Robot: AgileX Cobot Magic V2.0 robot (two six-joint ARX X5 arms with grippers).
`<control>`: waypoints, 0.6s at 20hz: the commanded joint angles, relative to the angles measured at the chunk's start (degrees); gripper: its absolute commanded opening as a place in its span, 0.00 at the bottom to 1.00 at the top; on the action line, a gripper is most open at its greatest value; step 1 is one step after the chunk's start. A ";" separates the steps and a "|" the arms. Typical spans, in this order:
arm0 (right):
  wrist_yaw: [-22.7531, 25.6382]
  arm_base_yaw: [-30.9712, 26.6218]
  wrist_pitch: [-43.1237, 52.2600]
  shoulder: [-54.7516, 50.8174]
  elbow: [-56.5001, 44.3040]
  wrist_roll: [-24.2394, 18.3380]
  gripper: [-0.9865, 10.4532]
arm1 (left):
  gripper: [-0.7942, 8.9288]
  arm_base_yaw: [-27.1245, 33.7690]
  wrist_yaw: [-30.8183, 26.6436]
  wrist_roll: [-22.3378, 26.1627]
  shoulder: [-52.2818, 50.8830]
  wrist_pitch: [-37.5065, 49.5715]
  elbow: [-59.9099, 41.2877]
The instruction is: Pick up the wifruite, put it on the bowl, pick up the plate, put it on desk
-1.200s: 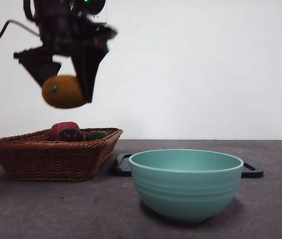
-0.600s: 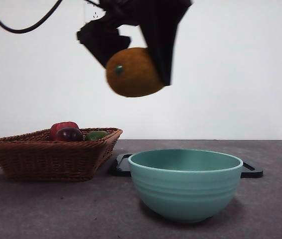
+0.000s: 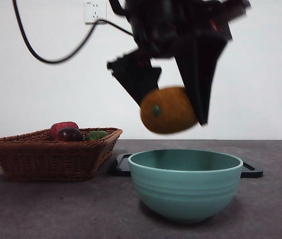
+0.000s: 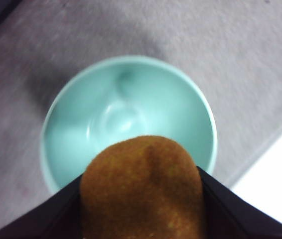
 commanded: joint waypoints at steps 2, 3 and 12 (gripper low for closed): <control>-0.07 0.24 0.59 0.07 0.98 0.63 0.61 | 0.27 -0.72 0.28 0.09 3.96 2.84 0.63; -0.07 0.24 0.59 0.07 0.98 0.63 0.61 | 0.27 -0.72 0.26 0.11 4.85 3.28 0.63; -0.07 0.24 0.59 0.07 0.98 0.61 0.61 | 0.27 -0.76 -0.37 0.42 13.03 3.76 0.63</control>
